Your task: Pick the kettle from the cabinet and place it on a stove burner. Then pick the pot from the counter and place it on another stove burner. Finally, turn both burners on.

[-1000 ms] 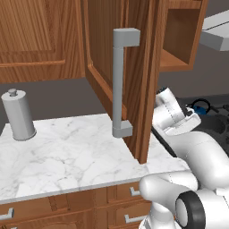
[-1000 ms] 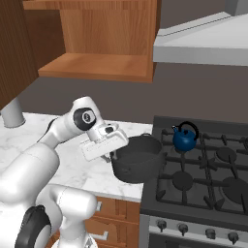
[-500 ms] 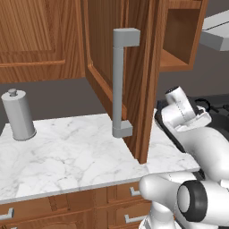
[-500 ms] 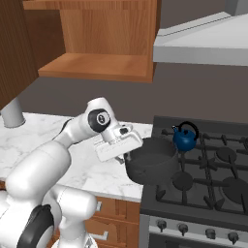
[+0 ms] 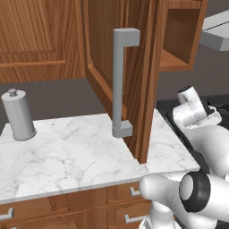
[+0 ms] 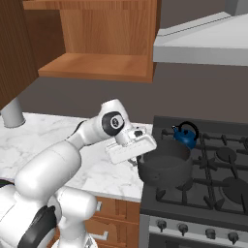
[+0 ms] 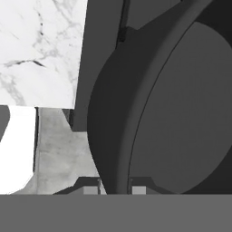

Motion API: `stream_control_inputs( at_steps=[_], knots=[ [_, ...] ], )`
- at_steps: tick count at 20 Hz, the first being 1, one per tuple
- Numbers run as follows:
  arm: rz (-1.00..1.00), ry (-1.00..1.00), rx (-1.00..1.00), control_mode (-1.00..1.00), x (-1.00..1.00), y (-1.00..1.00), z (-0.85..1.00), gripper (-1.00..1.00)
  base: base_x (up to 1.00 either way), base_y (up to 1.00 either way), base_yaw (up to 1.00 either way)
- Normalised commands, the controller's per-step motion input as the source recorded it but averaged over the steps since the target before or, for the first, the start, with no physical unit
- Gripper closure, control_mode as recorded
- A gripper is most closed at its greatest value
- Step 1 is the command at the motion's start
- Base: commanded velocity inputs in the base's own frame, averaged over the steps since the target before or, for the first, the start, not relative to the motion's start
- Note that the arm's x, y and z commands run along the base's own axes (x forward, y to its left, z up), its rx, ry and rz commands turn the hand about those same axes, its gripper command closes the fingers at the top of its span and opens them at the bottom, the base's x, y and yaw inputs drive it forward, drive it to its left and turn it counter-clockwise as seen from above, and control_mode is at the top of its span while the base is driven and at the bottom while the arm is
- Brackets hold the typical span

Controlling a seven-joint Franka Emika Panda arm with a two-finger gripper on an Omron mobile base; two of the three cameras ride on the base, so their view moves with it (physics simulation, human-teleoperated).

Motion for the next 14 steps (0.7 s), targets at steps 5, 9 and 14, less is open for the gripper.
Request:
stream_control_inputs(
  at_steps=[5, 9, 14],
  knots=[
    [0.06, 0.00, 0.07, -1.00, 0.00, -0.28, 0.00, 1.00, 0.00, 0.00, 0.00],
    [0.11, 0.00, 0.10, -1.00, 0.00, -0.28, -0.01, 1.00, 0.00, 0.00, 0.00],
    [0.11, -0.01, 0.10, -1.00, 0.00, -0.30, -0.07, 1.00, 0.00, 0.00, 0.00]
  ],
)
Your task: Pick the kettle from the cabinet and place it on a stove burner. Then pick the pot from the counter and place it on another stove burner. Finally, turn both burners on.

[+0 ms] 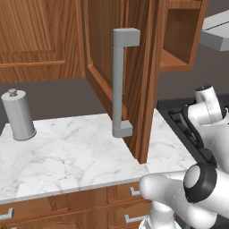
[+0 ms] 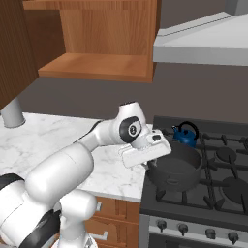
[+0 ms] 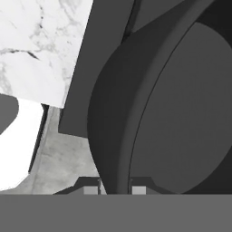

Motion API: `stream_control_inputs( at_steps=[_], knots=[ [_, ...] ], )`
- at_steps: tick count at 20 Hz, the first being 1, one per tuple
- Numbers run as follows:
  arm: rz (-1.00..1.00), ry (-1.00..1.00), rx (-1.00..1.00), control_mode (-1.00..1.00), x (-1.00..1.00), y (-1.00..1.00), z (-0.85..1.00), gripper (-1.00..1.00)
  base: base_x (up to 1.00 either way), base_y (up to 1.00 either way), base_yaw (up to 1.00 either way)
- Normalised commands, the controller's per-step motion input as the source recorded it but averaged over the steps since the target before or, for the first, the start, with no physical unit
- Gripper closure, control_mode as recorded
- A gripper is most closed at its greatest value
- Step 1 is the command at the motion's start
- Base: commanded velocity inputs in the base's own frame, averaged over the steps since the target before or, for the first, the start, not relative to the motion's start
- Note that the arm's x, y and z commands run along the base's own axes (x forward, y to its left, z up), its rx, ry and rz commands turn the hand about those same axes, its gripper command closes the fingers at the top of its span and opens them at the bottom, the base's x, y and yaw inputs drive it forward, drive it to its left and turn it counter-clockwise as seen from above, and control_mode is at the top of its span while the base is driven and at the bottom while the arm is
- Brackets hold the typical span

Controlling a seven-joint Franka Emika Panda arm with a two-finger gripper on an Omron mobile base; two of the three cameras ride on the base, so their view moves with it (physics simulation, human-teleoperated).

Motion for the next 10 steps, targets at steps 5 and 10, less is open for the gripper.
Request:
stream_control_inputs(
  at_steps=[5, 10],
  knots=[
    [0.10, -0.04, 0.05, -1.00, 0.00, -0.29, -0.16, 1.00, 0.00, 0.00, 0.00],
    [0.09, -0.08, 0.00, -1.00, 0.00, -0.15, -0.25, 1.00, 0.00, 0.00, 0.00]
  ],
)
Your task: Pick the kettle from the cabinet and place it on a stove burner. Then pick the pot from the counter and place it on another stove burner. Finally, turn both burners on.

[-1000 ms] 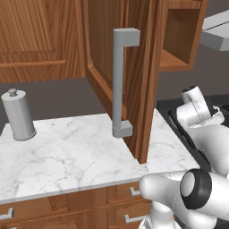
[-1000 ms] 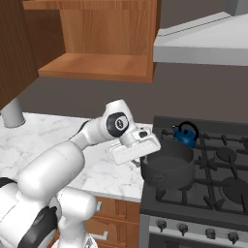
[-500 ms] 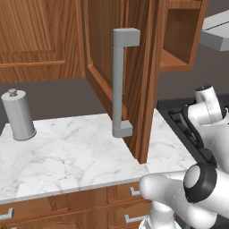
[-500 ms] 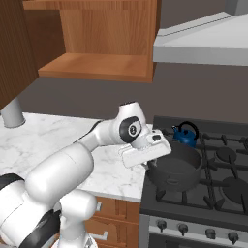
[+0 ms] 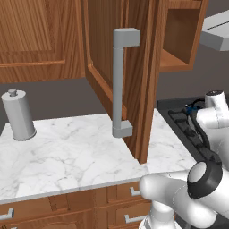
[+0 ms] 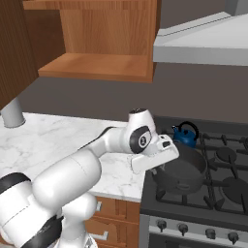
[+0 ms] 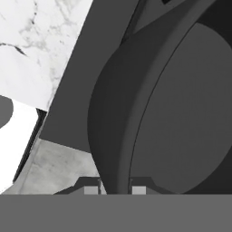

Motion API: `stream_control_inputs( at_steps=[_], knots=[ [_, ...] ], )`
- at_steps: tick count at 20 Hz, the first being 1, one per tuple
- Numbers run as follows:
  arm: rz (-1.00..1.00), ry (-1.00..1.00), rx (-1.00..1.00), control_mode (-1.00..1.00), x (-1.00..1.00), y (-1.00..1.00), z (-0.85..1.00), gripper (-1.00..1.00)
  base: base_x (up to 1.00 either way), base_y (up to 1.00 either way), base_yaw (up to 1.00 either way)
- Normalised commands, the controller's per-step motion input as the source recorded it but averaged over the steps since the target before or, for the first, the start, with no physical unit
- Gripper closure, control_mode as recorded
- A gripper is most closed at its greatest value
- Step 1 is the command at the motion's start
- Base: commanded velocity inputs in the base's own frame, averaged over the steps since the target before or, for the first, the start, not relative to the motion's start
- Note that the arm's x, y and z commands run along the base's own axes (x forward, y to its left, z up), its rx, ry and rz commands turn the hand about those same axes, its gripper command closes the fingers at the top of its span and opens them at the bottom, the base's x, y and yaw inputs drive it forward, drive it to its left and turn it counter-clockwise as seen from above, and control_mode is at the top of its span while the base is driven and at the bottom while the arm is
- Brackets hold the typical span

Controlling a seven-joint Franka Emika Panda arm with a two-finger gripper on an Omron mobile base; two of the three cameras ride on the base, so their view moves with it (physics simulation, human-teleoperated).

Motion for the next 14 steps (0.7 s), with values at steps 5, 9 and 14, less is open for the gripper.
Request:
stream_control_inputs(
  at_steps=[5, 9, 14],
  knots=[
    [0.05, -0.06, 0.00, -1.00, 0.00, -0.02, -0.25, 1.00, 0.00, 0.00, 0.00],
    [0.03, -0.03, 0.00, -1.00, 0.00, -0.03, -0.20, 1.00, 0.00, 0.00, 0.00],
    [0.01, -0.02, 0.00, -1.00, 0.00, -0.11, -0.11, 1.00, 0.00, 0.00, 0.00]
  ],
)
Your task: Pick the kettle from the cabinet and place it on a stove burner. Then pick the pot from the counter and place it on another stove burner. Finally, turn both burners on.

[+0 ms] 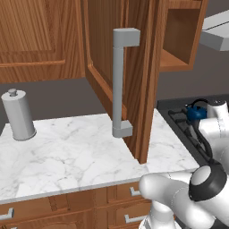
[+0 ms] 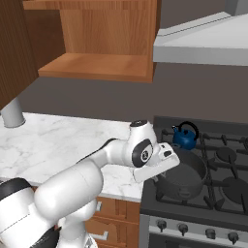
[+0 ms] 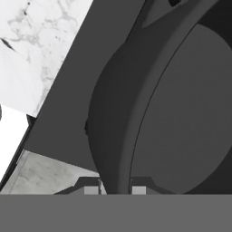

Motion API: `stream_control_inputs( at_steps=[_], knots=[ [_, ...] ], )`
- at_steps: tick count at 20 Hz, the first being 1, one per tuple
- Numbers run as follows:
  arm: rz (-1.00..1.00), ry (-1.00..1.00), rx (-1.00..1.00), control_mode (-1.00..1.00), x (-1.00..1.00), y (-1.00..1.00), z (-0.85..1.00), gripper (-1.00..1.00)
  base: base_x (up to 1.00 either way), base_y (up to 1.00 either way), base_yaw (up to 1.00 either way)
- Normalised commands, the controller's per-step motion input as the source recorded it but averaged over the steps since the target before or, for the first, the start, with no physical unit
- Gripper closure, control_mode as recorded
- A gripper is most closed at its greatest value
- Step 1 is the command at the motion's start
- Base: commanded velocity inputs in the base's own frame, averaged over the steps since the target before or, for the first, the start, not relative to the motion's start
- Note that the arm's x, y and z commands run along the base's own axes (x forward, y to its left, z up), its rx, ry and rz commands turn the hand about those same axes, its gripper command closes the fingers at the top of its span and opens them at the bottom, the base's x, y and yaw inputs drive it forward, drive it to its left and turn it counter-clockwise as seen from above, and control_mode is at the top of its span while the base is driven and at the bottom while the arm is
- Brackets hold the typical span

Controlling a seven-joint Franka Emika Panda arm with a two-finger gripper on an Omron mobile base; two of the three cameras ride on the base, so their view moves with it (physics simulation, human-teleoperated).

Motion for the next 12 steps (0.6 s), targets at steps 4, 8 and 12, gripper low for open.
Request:
stream_control_inputs(
  at_steps=[4, 8, 12],
  knots=[
    [0.00, 0.00, 0.00, -1.00, 0.00, -0.09, -0.03, 1.00, 0.00, 0.00, 0.00],
    [0.00, 0.00, -0.01, -1.00, 0.00, -0.02, -0.03, 1.00, 0.00, 0.00, 0.00],
    [0.00, 0.00, -0.01, -1.00, 0.00, 0.00, -0.02, 1.00, 0.00, 0.00, 0.00]
  ],
)
